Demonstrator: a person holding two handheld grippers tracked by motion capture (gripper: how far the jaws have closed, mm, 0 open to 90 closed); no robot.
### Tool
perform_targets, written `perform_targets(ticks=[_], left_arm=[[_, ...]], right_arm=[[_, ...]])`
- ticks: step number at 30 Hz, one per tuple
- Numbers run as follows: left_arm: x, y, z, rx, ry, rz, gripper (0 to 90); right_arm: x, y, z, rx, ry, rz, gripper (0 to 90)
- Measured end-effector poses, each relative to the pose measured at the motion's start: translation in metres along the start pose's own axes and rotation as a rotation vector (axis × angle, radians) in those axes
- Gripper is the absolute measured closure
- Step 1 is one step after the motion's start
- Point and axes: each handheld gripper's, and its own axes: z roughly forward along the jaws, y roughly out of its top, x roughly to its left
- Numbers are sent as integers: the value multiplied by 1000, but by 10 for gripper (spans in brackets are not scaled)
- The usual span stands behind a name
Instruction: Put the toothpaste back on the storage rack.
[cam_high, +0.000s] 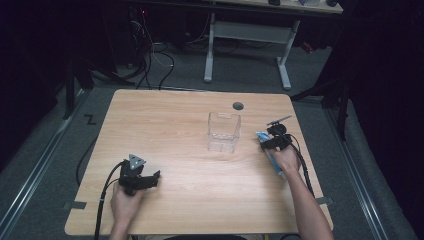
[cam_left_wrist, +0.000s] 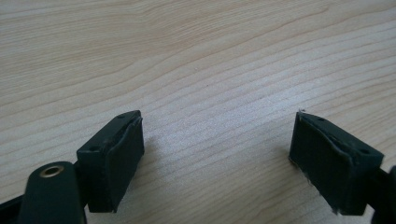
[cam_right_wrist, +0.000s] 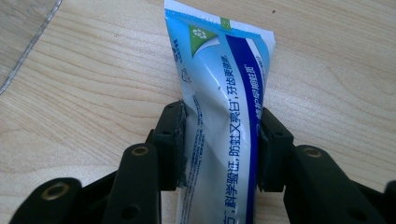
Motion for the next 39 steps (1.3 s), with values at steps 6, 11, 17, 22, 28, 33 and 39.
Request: perform_targets(ticks=[6,11,17,22,28,33,39], left_arm=[[0,0,0,0,0,0,182],[0,0,0,-1,0,-1,182],[0,0,0,-1,-1,-1,181],[0,0,0,0,-1,-1,182],[0,0,0,0,-1,-1,182],[0,0,0,0,-1,-1,182],[0,0,0,-1,-1,-1,182]], right_arm=[[3,3,0,33,-4,-27,639],[4,5,-1,52,-8,-27,658],[2,6,-2,53,18,-17,710],[0,5,-3,52,38,-12,730],[2,5,-6,45,51,-23,736],[-1,4,-11,31,80,-6,739],[-3,1,-17,11,105,-7,741]])
